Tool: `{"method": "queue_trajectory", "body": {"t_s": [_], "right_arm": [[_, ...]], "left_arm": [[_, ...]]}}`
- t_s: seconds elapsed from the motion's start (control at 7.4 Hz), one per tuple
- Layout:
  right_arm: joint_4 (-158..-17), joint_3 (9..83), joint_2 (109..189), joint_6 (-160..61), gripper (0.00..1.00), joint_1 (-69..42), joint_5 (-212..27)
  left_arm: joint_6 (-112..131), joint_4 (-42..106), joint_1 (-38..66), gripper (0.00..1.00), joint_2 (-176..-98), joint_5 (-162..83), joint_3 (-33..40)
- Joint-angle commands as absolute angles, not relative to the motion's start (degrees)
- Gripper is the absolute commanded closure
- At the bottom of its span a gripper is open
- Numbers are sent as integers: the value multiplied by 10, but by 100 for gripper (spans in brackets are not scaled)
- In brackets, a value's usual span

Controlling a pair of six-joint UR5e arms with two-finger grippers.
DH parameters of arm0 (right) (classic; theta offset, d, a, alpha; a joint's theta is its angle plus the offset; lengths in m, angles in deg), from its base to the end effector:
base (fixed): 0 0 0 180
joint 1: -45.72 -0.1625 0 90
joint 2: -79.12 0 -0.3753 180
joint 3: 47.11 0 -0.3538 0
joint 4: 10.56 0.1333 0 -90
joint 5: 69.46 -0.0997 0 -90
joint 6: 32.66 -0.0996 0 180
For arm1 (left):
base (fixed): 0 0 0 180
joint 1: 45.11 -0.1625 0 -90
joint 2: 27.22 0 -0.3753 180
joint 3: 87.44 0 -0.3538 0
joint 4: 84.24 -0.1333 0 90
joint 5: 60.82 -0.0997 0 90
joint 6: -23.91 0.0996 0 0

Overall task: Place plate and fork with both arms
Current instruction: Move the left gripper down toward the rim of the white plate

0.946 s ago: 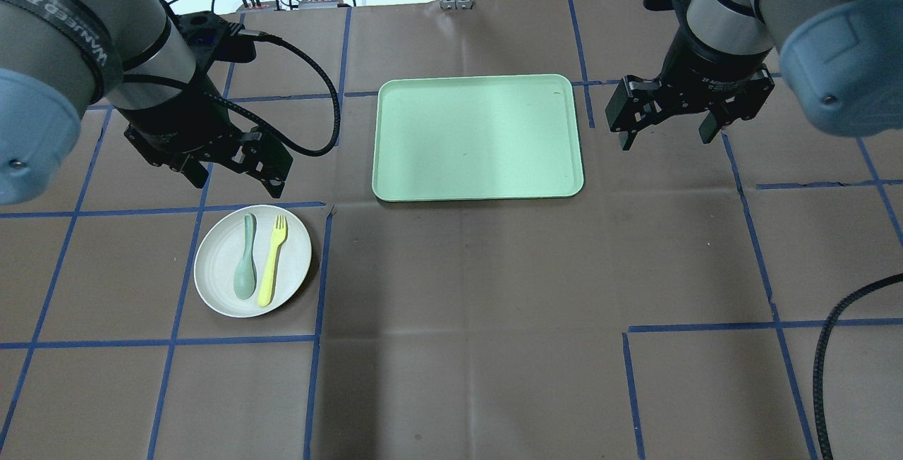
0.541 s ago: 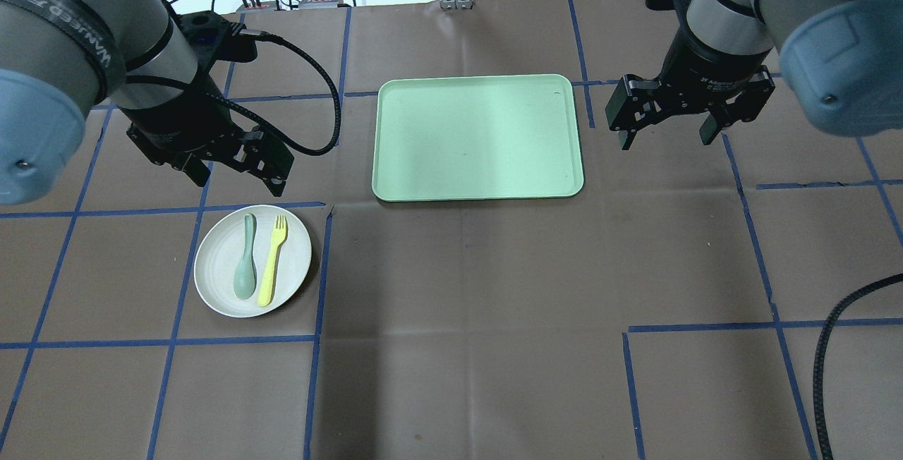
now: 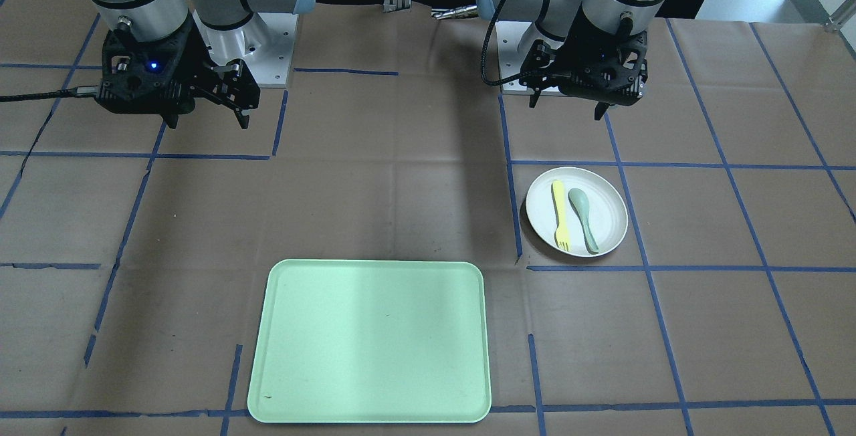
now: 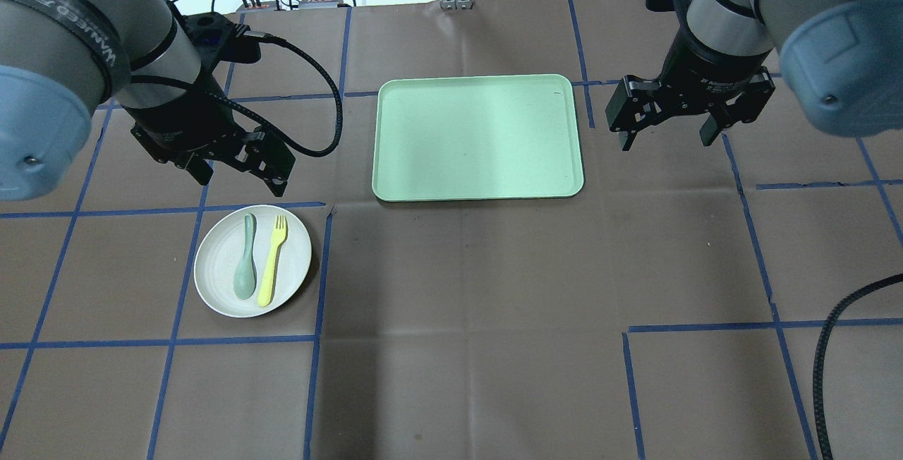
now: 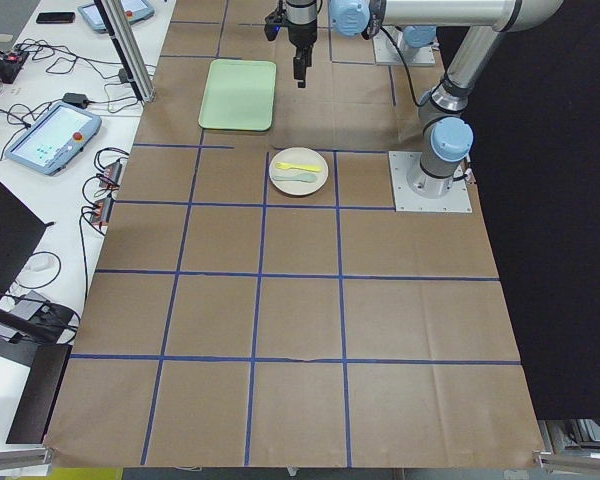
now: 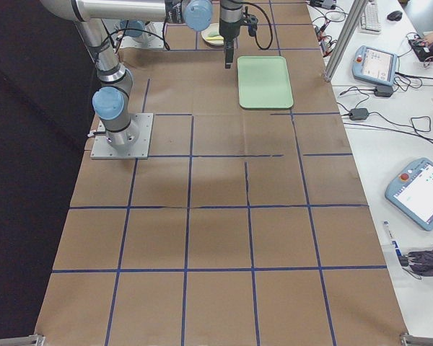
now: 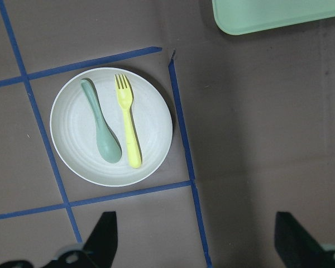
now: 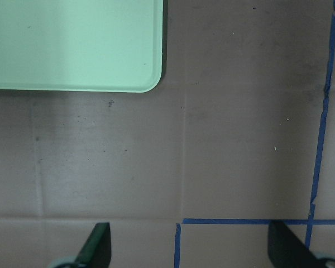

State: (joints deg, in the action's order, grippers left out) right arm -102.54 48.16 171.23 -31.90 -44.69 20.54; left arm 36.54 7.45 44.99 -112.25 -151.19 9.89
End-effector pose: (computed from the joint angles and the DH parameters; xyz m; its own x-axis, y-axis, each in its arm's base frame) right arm 0.1364 -0.4361 0.4164 -0.9998 -0.0204 -0.0003 -0.0204 0.9996 0.0206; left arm -0.1334 -0.4132 0.4154 -0.9754 0.2203 0.0092 0.2203 0.9729 0.0703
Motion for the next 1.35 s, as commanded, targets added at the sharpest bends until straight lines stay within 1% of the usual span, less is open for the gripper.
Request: {"method": "queue_trajectory", "body": {"t_s": [0.0,0.41,0.68,0.95,1.22], "right_arm": [[-1027,482,1712,-318,0,-446,205],[-1026,482,1712,-318,0,-447,205],[-1026,482,1712,-318,0,-447,205],[-1026,482,1712,-318,0,-447,205],[-1026,482,1712,-318,0,-447,205]], "left_arm": [[373,70,425,0,-1121,-1510,106],[368,60,402,0,-1107,-1513,142],[362,64,358,0,-1111,-1503,156],[420,5,309,0,-1120,-1442,196],[514,-64,262,0,-1121,-1435,260]]}}
